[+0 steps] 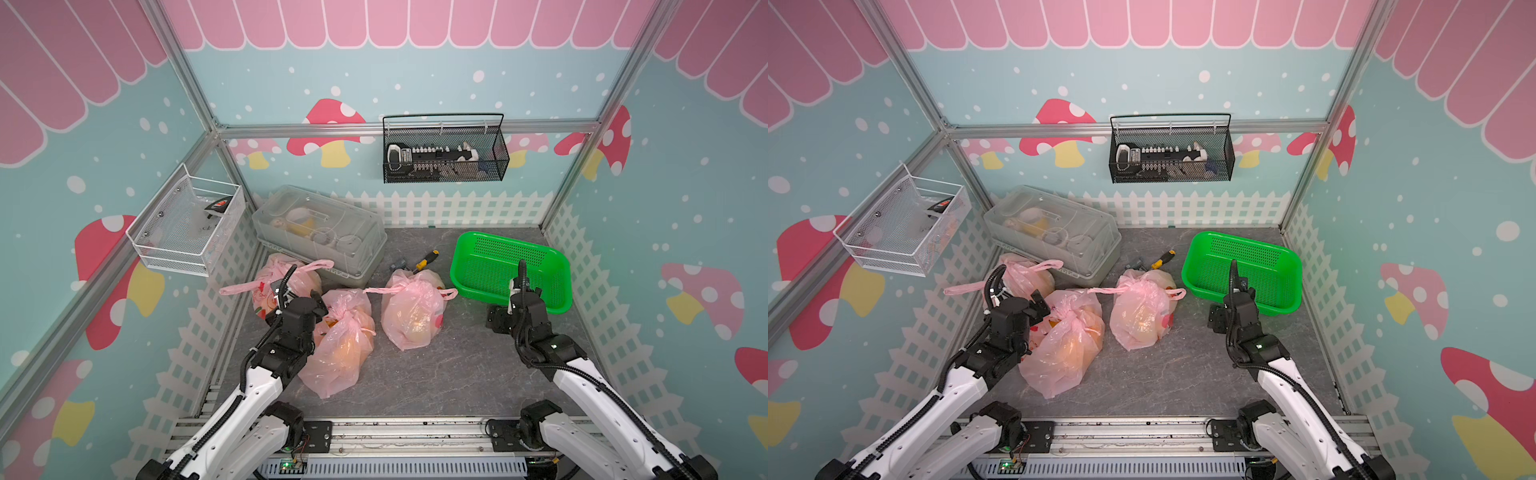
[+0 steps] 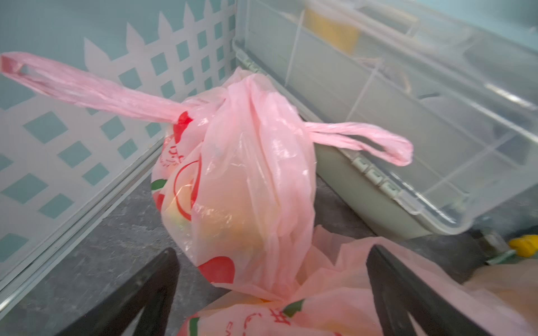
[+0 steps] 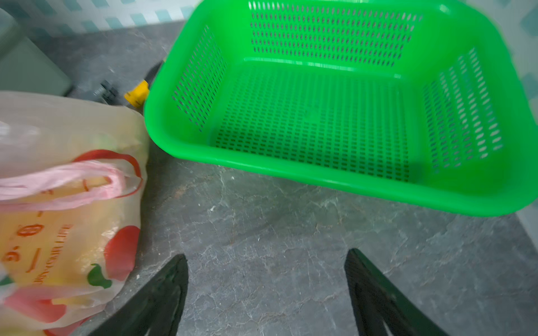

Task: Place the banana into a plastic bag & tie a knot
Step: Move the basket to the corner of the board, then reset both arms

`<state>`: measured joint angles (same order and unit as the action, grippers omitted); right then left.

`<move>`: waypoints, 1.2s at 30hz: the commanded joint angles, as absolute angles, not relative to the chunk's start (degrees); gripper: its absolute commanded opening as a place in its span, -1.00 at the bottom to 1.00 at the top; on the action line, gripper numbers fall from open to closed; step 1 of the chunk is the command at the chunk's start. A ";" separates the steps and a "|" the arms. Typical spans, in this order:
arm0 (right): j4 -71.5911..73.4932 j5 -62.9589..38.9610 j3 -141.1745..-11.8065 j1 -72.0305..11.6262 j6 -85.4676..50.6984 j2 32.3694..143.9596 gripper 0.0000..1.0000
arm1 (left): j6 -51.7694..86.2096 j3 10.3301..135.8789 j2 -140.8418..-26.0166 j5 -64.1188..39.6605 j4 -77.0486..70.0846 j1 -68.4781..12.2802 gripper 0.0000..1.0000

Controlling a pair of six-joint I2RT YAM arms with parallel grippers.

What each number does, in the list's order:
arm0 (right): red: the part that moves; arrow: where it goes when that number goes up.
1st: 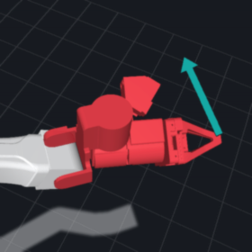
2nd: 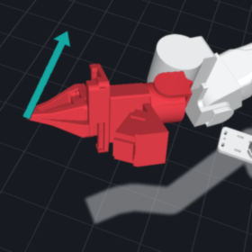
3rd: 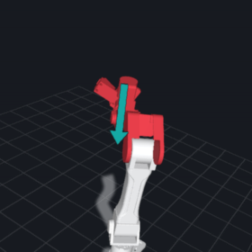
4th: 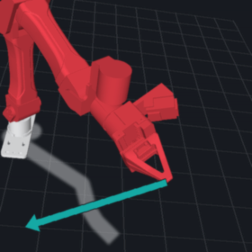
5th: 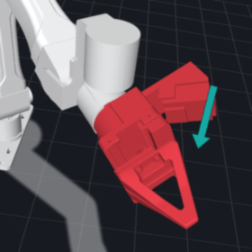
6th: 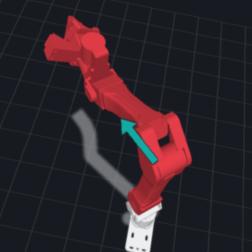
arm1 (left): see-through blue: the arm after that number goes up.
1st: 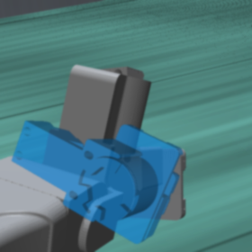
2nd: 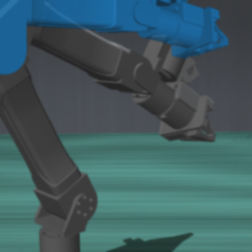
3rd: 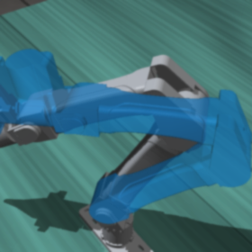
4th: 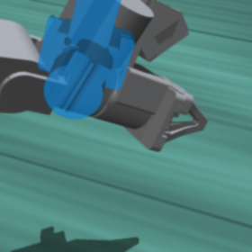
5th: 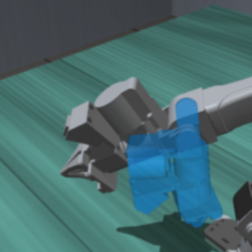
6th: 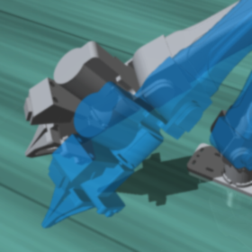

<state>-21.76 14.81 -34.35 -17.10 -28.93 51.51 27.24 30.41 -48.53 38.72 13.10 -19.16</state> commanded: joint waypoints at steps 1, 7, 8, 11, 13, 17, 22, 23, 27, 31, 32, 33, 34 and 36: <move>-20.23 10.44 -32.51 -13.54 -34.32 56.22 0.67 | 26.76 29.65 -49.26 43.37 10.01 -18.35 0.98; -10.04 7.73 -35.65 -5.67 -31.44 70.95 0.65 | 23.13 28.30 -54.19 38.91 5.17 -13.59 0.98; -8.78 7.94 -36.98 -4.71 -30.25 74.01 0.65 | 22.25 28.35 -54.91 37.87 3.64 -12.81 0.99; -6.27 6.71 -41.39 -1.76 -28.13 81.40 0.71 | 19.41 27.40 -56.06 35.52 -1.48 -11.49 0.99; -5.22 5.87 -43.77 -0.66 -26.94 83.66 0.71 | 17.55 26.67 -56.29 34.33 -4.16 -10.53 0.98; -2.78 9.75 -45.65 -0.17 -21.69 83.78 0.72 | 12.00 23.49 -58.57 32.68 -14.76 -9.25 0.98; 0.92 14.17 -43.91 -0.09 -14.25 83.02 0.73 | 4.31 21.05 -64.72 27.68 -28.09 -8.12 0.99; 3.07 15.93 -42.24 -0.09 -12.84 82.59 0.75 | 3.15 21.22 -66.24 25.65 -29.43 -7.58 0.98; 14.32 16.55 -35.70 -0.02 -9.06 83.44 0.79 | 1.47 21.08 -72.41 18.69 -35.30 -5.12 0.99; 25.91 14.27 -29.42 0.00 -6.65 80.63 0.83 | 0.80 20.19 -75.53 10.15 -41.65 -2.95 0.98; 30.99 13.27 -27.09 0.00 -4.67 79.92 0.84 | 0.95 19.67 -76.43 7.50 -43.94 -2.40 0.98; 33.85 12.08 -25.70 0.00 -3.46 79.11 0.86 | 1.22 19.08 -77.97 5.64 -46.56 -1.93 0.99; 36.60 10.44 -24.19 0.00 -2.76 78.60 0.89 | 1.40 18.46 -79.94 4.13 -50.04 -1.36 0.98; 48.02 2.97 -19.57 0.09 -0.99 80.05 0.97 | 1.70 17.84 -84.43 -0.23 -55.57 0.16 0.98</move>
